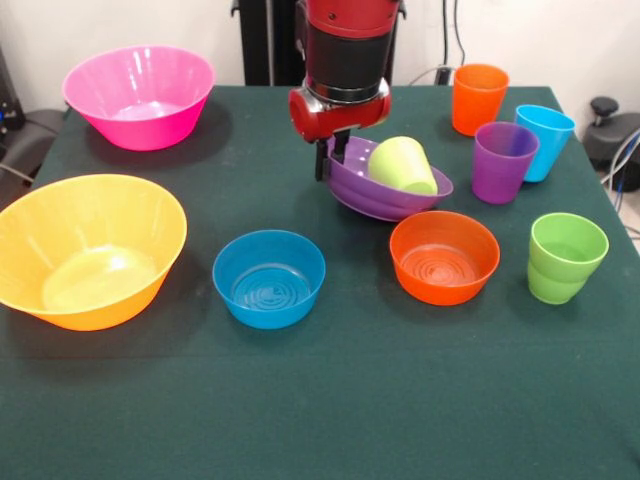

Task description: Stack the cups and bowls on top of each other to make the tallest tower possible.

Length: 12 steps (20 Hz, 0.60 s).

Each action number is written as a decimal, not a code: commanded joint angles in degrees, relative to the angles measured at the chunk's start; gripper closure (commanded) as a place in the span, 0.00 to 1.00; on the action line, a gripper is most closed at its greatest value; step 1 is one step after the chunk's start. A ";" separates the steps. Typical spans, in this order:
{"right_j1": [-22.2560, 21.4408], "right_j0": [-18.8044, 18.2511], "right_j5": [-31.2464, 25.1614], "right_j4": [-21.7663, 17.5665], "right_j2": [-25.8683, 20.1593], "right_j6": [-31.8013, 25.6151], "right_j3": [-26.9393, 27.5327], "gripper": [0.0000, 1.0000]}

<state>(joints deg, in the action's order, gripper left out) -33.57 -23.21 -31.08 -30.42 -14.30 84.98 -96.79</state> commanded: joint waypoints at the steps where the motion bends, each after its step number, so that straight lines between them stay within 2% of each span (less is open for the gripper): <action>1: 5.27 -1.34 -4.31 -6.32 -1.59 -7.87 5.31 1.00; 12: 6.80 -2.77 -4.44 -7.46 -2.20 -9.56 7.32 1.00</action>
<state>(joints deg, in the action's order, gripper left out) -31.37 -24.76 -32.45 -30.74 -14.34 84.98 -94.97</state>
